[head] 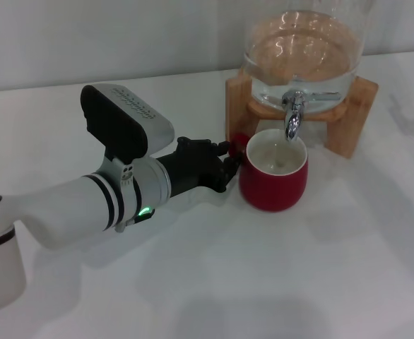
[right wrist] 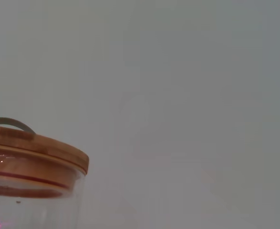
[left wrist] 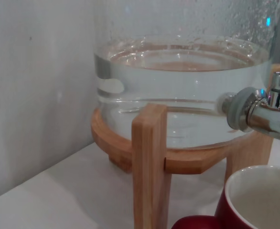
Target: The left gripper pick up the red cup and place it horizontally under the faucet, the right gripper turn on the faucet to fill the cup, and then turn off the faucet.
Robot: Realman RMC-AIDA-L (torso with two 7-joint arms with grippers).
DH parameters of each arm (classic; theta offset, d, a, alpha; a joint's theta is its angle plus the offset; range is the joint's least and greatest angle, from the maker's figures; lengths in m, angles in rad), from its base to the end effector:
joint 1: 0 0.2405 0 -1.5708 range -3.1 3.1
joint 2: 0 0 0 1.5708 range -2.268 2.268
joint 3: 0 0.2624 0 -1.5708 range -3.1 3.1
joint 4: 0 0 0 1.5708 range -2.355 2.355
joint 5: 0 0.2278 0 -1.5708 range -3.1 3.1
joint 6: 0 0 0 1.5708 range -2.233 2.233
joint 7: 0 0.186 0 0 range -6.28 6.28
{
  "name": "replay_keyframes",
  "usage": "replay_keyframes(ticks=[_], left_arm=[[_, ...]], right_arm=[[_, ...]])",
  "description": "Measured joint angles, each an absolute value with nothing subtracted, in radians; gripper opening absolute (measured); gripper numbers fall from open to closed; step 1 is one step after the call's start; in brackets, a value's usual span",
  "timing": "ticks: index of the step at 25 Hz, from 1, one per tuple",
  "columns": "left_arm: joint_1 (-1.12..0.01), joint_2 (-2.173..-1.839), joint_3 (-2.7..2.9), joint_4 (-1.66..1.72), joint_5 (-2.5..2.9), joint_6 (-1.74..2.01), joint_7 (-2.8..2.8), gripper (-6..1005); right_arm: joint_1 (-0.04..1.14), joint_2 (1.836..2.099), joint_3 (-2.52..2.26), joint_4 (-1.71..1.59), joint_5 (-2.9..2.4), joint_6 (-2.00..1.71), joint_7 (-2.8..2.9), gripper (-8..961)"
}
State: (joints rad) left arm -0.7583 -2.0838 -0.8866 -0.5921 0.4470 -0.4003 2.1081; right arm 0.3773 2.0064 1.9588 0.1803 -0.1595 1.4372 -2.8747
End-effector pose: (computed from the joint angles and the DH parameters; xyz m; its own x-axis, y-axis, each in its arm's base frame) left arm -0.1474 0.4079 -0.2066 0.8930 0.2378 0.3822 0.3901 -0.8325 -0.3934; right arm 0.3452 0.3721 0.0911 0.6966 0.3791 -0.6092 -0.6487 -0.0300 -0.7605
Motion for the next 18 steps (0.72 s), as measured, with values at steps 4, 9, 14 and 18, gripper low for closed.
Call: replay_keyframes(ticks=[4,9,14,18], left_arm=[[-0.757,-2.086,-0.884,-0.596,0.450,-0.400,2.107,263],[-0.673,-2.087,-0.942,-0.634,0.450,-0.401,2.178,263],[-0.496,-2.087,-1.032,-0.748,0.448,-0.400,2.339,263],[-0.364,-2.088,-1.088,-0.825,0.445,-0.417,2.425,263]], right_arm=[[0.377,2.006,1.959,0.176,-0.159,1.437,-2.875,617],[0.372,2.006,1.959,0.175,-0.160,1.437,-2.875,617],[0.368,2.005,1.966,0.179,-0.154,1.438,-2.875,617],[0.365,2.004,1.970,0.179,-0.148,1.438,-2.875,617]])
